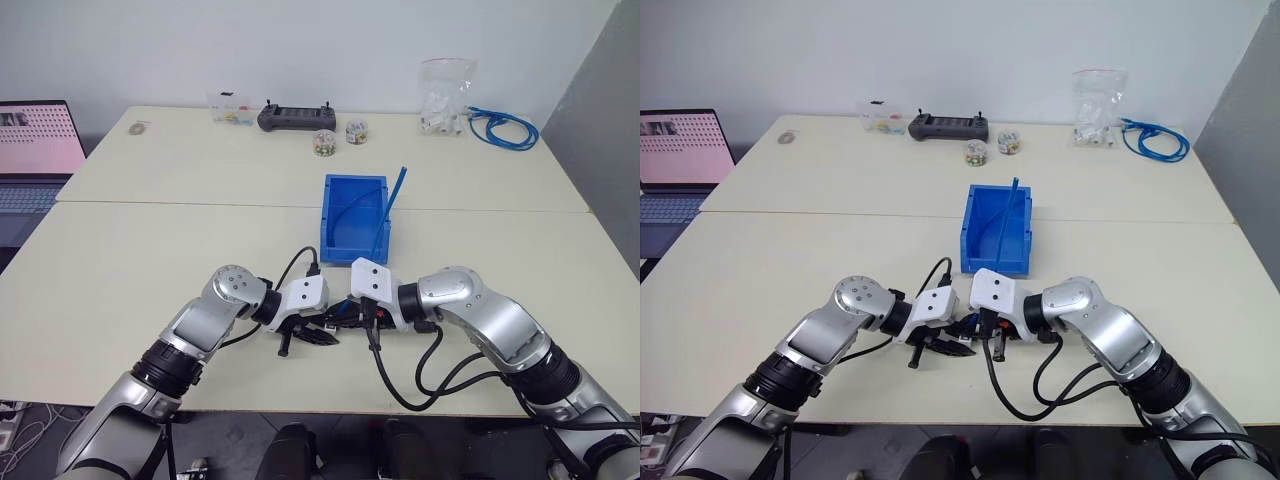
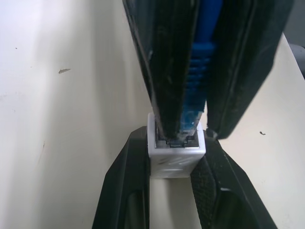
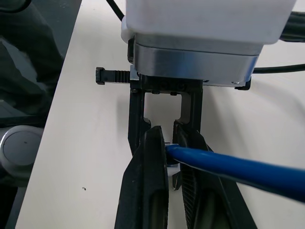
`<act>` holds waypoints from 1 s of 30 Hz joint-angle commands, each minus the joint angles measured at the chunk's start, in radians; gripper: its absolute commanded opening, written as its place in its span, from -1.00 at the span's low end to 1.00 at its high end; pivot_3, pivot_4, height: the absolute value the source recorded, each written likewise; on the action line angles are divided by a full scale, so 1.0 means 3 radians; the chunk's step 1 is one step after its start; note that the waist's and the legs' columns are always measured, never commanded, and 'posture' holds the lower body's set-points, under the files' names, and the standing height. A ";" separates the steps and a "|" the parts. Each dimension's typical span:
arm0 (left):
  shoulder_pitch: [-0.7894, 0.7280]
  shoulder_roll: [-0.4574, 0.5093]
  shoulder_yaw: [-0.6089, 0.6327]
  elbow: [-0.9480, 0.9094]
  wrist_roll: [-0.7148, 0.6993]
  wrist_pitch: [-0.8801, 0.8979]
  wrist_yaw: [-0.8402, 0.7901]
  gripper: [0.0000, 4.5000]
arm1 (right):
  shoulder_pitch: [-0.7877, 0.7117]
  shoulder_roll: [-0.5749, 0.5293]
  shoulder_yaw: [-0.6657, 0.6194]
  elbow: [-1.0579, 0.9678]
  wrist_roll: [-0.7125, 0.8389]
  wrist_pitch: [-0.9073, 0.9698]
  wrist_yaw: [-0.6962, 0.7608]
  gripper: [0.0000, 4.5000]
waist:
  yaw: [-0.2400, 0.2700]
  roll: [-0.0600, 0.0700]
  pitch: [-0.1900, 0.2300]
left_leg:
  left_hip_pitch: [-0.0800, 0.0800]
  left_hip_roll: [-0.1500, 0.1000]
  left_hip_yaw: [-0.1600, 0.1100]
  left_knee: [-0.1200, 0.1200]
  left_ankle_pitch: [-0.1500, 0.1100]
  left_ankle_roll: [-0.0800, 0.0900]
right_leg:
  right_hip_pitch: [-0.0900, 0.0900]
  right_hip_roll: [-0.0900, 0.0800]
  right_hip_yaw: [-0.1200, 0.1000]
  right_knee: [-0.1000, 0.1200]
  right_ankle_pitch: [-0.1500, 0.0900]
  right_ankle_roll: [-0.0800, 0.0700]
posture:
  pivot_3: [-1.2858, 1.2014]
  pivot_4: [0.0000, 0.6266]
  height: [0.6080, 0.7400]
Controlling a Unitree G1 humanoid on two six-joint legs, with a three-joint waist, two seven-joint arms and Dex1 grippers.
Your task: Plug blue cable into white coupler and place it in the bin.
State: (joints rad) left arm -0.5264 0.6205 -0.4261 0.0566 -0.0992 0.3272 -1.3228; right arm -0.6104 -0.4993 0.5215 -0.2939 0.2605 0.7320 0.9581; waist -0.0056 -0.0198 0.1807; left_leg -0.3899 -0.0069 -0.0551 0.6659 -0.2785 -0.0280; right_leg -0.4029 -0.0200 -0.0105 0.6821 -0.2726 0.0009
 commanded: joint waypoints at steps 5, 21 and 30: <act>0.0011 -0.0058 -0.0031 0.0053 0.0110 0.0048 0.0123 -0.65 | 0.0007 0.0054 0.0313 0.0312 -0.0020 0.0054 0.0331 -0.97 | 0.0000 0.0002 -0.0012 | 0.0007 0.0000 0.0001 -0.0001 0.0000 0.0000 | 0.0005 0.0000 0.0001 0.0000 0.0000 0.0000 | 0.03 -0.52 1.00; 0.0078 -0.0044 0.0066 -0.0016 0.0100 0.0131 0.0208 -0.65 | 0.0290 0.0091 0.0515 0.0806 -0.0342 -0.0222 0.0422 -0.97 | -0.0027 0.0012 -0.0079 | 0.0088 0.0001 0.0002 -0.0018 -0.0003 0.0002 | 0.0082 0.0000 0.0002 -0.0013 -0.0017 0.0017 | 0.03 -0.52 1.00; 0.0105 -0.0054 0.0085 -0.0034 0.0077 0.0126 0.0215 -0.65 | 0.0346 0.0115 0.0492 0.0870 -0.0348 -0.0151 0.0414 -0.97 | -0.0047 0.0018 -0.0101 | 0.0090 0.0001 0.0001 -0.0019 -0.0004 0.0002 | 0.0084 0.0000 0.0003 -0.0014 -0.0018 0.0017 | 0.03 -0.52 1.00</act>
State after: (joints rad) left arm -0.4899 0.6111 -0.4271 0.0575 -0.0745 0.3617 -1.2891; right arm -0.5909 -0.4464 0.5451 -0.1307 0.1974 0.6139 1.0453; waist -0.0197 -0.0143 0.1505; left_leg -0.3628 -0.0064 -0.0547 0.6601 -0.2795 -0.0273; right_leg -0.3776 -0.0199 -0.0097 0.6780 -0.2781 0.0061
